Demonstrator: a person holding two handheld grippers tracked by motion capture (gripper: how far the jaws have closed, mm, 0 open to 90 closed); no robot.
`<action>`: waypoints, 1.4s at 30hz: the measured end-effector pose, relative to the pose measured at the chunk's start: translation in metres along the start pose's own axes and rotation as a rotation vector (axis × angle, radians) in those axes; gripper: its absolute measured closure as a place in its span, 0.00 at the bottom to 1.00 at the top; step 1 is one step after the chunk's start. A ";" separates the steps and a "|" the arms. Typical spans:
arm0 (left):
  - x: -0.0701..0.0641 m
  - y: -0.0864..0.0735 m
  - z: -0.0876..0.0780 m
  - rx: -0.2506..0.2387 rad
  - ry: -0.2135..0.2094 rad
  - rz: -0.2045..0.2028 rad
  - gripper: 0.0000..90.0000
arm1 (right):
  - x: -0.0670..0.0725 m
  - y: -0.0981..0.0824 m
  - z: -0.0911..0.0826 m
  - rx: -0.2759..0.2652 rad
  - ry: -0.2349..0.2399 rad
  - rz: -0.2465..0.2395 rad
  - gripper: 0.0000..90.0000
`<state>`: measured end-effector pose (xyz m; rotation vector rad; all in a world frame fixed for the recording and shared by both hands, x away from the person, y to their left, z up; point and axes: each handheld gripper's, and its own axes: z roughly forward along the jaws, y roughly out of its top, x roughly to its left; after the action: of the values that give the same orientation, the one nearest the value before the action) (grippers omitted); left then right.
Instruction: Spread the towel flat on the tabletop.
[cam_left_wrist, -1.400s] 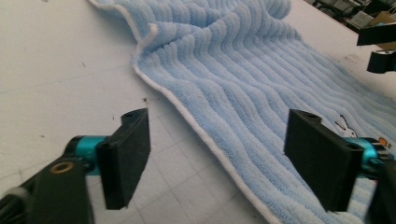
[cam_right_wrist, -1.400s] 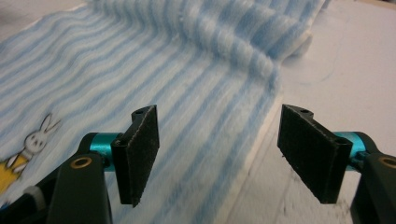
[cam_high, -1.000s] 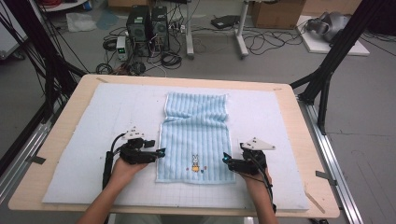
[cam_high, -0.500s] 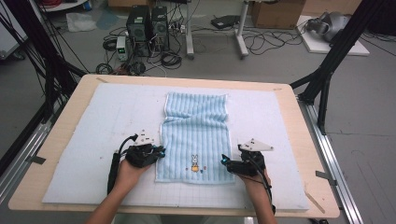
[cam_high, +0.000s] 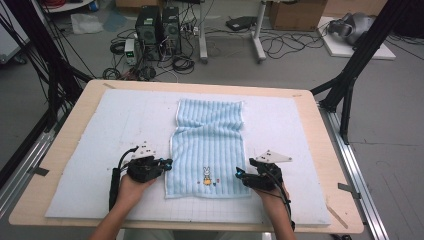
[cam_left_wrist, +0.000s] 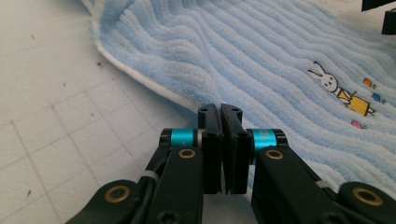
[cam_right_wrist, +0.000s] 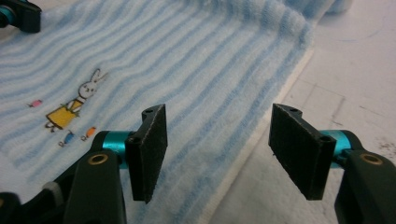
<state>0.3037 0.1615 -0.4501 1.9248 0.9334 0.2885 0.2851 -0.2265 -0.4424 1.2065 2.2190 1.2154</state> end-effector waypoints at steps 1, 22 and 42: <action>0.001 -0.001 -0.002 -0.003 0.001 -0.004 0.96 | 0.002 0.001 -0.001 -0.004 0.003 0.003 0.43; -0.002 -0.015 -0.023 0.013 -0.048 -0.021 0.96 | 0.024 -0.004 -0.005 0.150 0.023 -0.077 0.96; -0.004 -0.016 -0.021 -0.025 0.004 -0.088 0.52 | 0.020 -0.019 -0.035 0.005 -0.015 -0.004 0.61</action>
<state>0.2818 0.1762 -0.4519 1.8553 1.0089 0.2515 0.2418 -0.2342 -0.4355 1.2082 2.2137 1.1967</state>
